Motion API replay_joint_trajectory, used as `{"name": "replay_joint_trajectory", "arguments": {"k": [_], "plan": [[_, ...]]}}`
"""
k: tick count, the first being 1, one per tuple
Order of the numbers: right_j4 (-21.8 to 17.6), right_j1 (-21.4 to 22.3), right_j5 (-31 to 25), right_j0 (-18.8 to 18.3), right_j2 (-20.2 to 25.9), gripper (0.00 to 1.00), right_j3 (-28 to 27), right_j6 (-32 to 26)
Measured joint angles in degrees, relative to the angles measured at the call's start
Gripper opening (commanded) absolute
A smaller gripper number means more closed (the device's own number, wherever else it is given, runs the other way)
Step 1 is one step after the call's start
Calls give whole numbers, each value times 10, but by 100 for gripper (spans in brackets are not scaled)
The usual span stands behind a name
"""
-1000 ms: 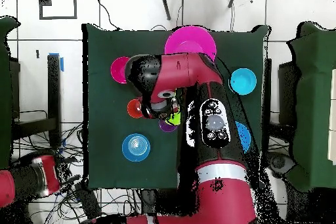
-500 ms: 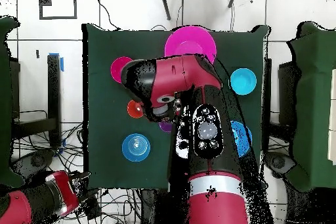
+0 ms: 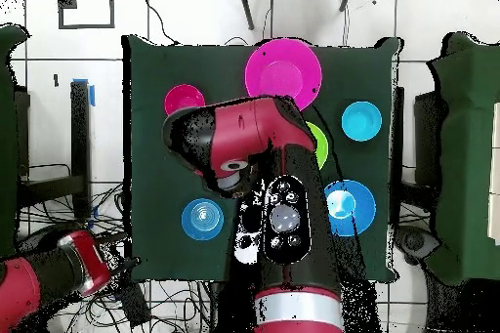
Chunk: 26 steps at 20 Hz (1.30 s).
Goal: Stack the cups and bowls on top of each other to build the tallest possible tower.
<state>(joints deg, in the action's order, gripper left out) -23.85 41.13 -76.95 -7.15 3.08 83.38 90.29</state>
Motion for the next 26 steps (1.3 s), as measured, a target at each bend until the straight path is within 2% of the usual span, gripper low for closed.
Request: {"name": "replay_joint_trajectory", "arguments": {"k": [9,16,26], "plan": [[-1,5,44,48,-39,0,41,16],[0,1,68,61,-59,0,62,36],[0,-27,107,82,-95,0,86,89]]}}
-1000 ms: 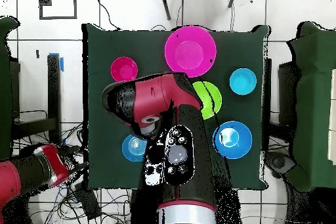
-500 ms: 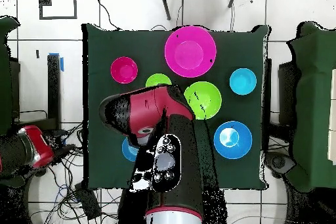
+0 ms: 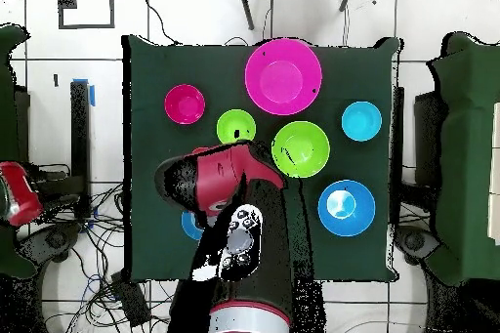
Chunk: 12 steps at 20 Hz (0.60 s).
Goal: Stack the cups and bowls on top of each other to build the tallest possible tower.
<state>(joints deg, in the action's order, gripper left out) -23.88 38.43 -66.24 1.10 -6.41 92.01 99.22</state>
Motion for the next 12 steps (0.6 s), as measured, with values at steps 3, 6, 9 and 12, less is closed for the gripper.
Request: {"name": "replay_joint_trajectory", "arguments": {"k": [3,6,9,12], "plan": [[0,-7,2,5,-8,0,3,8],[0,-11,2,10,-13,0,3,8],[0,-15,3,17,-18,0,3,8],[0,-17,3,26,-23,0,3,8]]}}
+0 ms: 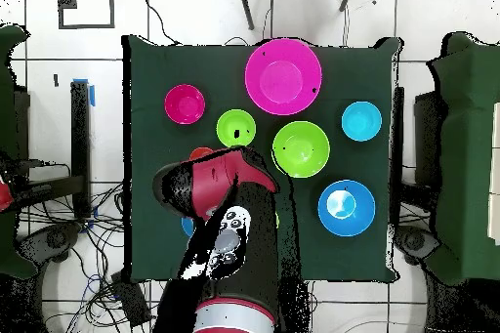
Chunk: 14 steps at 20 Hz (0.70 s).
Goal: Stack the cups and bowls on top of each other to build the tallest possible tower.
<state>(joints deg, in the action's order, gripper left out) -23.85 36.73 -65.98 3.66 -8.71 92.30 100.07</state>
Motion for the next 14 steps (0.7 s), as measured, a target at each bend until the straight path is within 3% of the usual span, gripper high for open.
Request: {"name": "replay_joint_trajectory", "arguments": {"k": [14], "plan": [[0,-14,-17,14,-9,0,-16,0]]}}
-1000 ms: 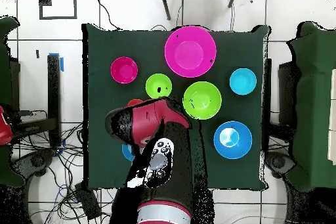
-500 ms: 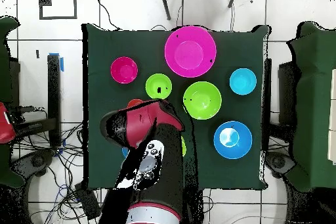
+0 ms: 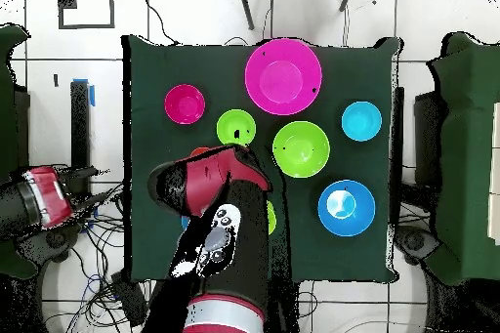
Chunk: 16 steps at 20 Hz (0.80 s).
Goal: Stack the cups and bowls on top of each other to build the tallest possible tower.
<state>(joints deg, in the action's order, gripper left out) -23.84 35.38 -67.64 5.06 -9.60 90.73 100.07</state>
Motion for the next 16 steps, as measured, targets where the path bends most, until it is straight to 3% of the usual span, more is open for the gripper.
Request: {"name": "replay_joint_trajectory", "arguments": {"k": [16], "plan": [[7,-54,-46,9,3,0,-36,0]]}}
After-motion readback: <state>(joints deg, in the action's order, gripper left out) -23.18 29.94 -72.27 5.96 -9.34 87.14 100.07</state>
